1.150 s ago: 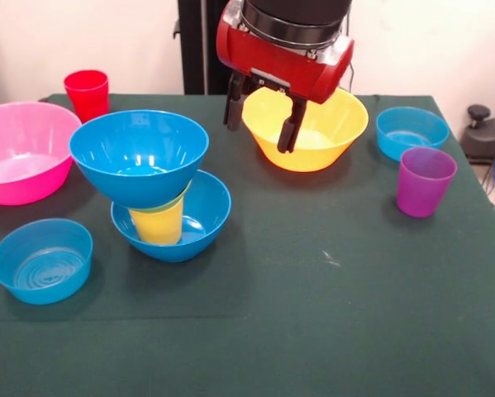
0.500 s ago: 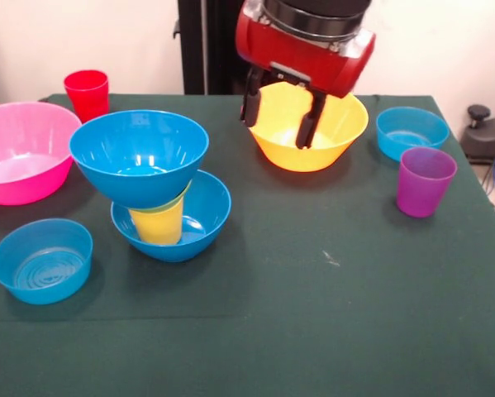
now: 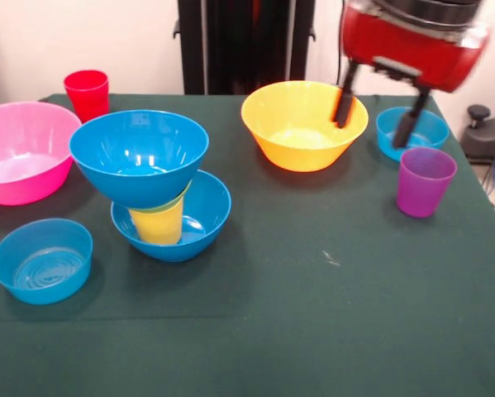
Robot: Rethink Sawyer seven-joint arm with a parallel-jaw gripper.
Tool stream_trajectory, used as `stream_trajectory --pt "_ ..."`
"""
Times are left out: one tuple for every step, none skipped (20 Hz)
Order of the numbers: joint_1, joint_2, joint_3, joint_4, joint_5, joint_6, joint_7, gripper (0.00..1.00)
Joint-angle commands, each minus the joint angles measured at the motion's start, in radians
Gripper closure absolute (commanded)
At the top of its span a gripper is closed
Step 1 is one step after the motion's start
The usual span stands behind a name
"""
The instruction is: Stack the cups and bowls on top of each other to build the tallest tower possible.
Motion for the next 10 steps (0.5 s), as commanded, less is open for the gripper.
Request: stream_trajectory --pt "0.055 0.053 0.021 -0.034 0.029 0.059 0.271 0.00" --pt "0.061 0.062 0.017 -0.045 0.034 0.063 0.282 0.00" --pt "0.068 0.068 0.013 -0.055 0.039 0.067 0.291 0.00" --pt "0.072 0.075 0.010 -0.065 0.044 0.072 0.297 0.00" --pt "0.076 0.081 0.005 -0.077 0.046 0.079 0.300 0.00" --pt "0.076 0.085 0.004 -0.080 0.049 0.079 0.298 0.00" --pt "0.076 0.088 0.003 -0.084 0.052 0.078 0.296 0.00" --pt "0.075 0.087 0.001 -0.077 0.058 0.071 0.294 0.00" --pt "0.073 0.081 -0.001 -0.063 0.059 0.062 0.285 0.00" --pt "0.071 0.075 -0.003 -0.049 0.061 0.053 0.276 0.00"
